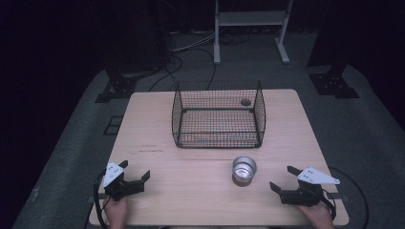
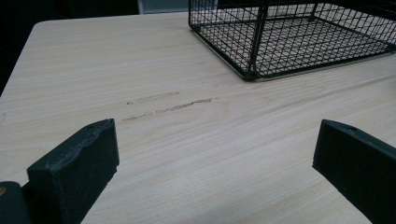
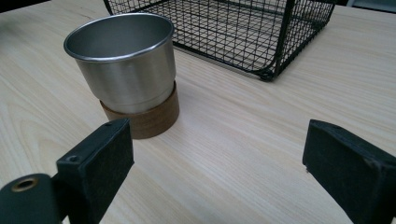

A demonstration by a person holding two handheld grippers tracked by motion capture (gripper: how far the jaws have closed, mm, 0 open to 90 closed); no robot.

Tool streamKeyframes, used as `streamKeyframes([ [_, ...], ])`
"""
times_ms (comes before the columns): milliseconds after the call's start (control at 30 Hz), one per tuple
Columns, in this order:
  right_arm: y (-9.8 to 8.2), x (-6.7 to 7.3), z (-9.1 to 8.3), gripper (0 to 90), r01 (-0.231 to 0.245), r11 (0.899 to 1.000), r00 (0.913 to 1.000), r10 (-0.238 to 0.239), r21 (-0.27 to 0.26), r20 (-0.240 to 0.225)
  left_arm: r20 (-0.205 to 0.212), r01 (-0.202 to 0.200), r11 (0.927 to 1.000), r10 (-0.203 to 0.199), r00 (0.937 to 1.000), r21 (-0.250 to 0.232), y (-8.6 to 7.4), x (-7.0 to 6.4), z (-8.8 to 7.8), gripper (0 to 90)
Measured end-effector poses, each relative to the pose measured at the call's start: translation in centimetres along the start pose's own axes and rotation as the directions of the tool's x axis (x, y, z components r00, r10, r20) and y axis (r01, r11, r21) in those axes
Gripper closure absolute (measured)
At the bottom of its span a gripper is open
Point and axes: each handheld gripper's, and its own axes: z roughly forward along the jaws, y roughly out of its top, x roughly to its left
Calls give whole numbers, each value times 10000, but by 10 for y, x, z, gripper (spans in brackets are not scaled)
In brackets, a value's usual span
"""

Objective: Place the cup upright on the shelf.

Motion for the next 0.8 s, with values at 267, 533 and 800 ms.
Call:
streamKeyframes([
  [267,2,7,3,80,173,9998,9997,-171,123,-153,0,-9,10000,9,10000,-20,0,0,0,0],
  [533,3,16,8,79,449,9987,9982,-438,260,-408,1,-20,10000,20,10000,-26,0,0,0,0],
  [800,7,29,13,79,905,9953,9943,-883,358,-596,-16,-27,10000,27,10000,-33,0,0,0,0],
])
